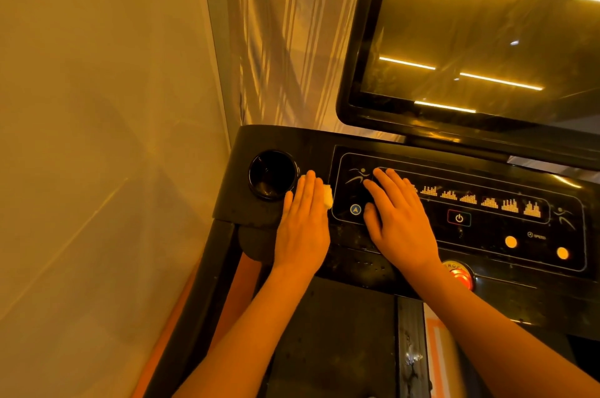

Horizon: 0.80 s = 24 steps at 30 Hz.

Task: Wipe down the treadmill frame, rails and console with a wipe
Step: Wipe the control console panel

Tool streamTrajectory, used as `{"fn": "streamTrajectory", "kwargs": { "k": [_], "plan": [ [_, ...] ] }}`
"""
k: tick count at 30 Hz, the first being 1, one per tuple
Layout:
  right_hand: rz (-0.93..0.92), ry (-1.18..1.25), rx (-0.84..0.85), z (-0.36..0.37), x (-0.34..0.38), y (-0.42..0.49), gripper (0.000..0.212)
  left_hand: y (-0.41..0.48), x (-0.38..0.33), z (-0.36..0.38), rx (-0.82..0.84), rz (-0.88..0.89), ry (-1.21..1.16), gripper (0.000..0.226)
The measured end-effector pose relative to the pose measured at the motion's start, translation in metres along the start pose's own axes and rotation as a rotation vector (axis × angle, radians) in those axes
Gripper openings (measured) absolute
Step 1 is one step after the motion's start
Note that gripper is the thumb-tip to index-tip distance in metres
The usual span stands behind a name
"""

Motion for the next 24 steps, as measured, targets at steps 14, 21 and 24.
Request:
{"fn": "streamTrajectory", "kwargs": {
  "k": [14, 21, 24],
  "plan": [
    [0.004, 0.005, 0.010, -0.001, 0.000, -0.001, 0.048, -0.009, -0.002, -0.006, 0.003, 0.058, 0.115, 0.064],
    [0.003, -0.002, 0.005, -0.001, 0.000, -0.002, 0.049, 0.070, -0.005, -0.028, -0.001, 0.058, 0.237, 0.067],
    [0.004, 0.001, 0.005, 0.000, -0.001, -0.002, 0.050, 0.083, -0.005, -0.034, 0.033, 0.068, 0.272, 0.069]
  ]
}}
Point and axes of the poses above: each hand's wrist, its own y-axis towards the middle knuckle, its own z-axis out of the palm, x = y × z, the point moved 4 cm from there along y, towards the middle knuckle, and after that the axes turned 12 degrees about -y, right-handed, at the moved point
